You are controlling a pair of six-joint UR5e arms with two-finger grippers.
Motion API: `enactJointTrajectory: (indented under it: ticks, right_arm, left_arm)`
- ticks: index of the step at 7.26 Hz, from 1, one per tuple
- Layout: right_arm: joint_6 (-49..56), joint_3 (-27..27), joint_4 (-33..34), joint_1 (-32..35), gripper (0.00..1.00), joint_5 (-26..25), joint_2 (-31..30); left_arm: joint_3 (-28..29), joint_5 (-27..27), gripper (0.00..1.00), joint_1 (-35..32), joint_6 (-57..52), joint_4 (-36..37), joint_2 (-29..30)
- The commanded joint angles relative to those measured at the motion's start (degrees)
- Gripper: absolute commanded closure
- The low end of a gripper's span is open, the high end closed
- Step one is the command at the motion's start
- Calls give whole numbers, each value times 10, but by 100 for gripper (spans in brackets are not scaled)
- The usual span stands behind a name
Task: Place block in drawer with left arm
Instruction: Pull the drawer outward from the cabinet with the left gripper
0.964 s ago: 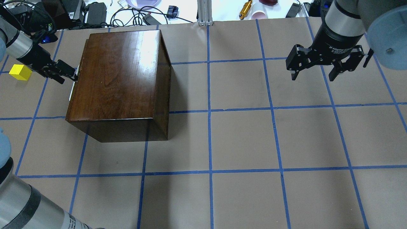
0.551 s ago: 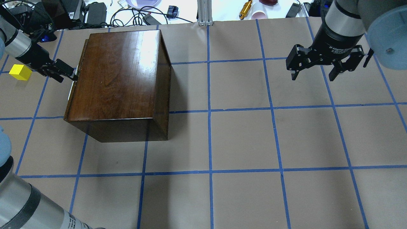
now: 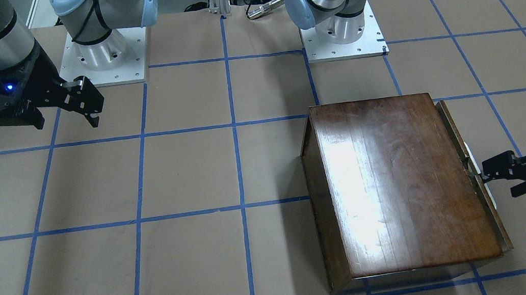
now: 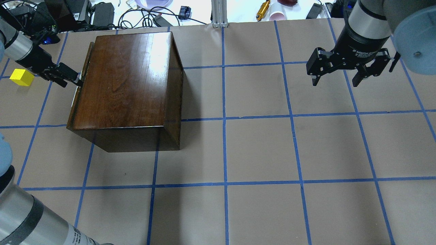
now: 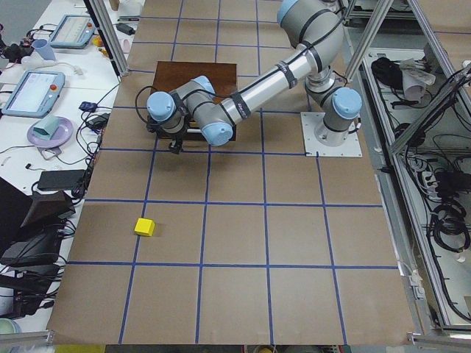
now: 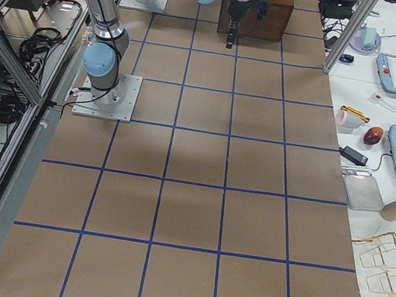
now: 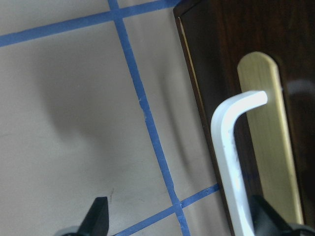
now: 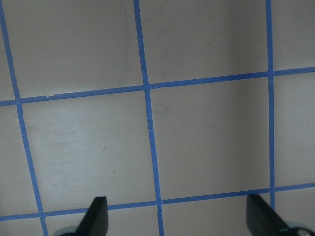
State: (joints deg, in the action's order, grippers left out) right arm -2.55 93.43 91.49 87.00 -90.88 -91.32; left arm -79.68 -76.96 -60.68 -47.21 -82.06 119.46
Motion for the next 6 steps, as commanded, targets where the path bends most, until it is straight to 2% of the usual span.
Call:
enactJointTrajectory:
  ticks: [1,6]
  right_arm:
    - [0,0,0,0,0,0,0]
    - [0,1,0,0,0,0,0]
  left_arm:
    - [9,-2,0,0,-7,0,6]
    - [32,-17,0,2,-31,0,18]
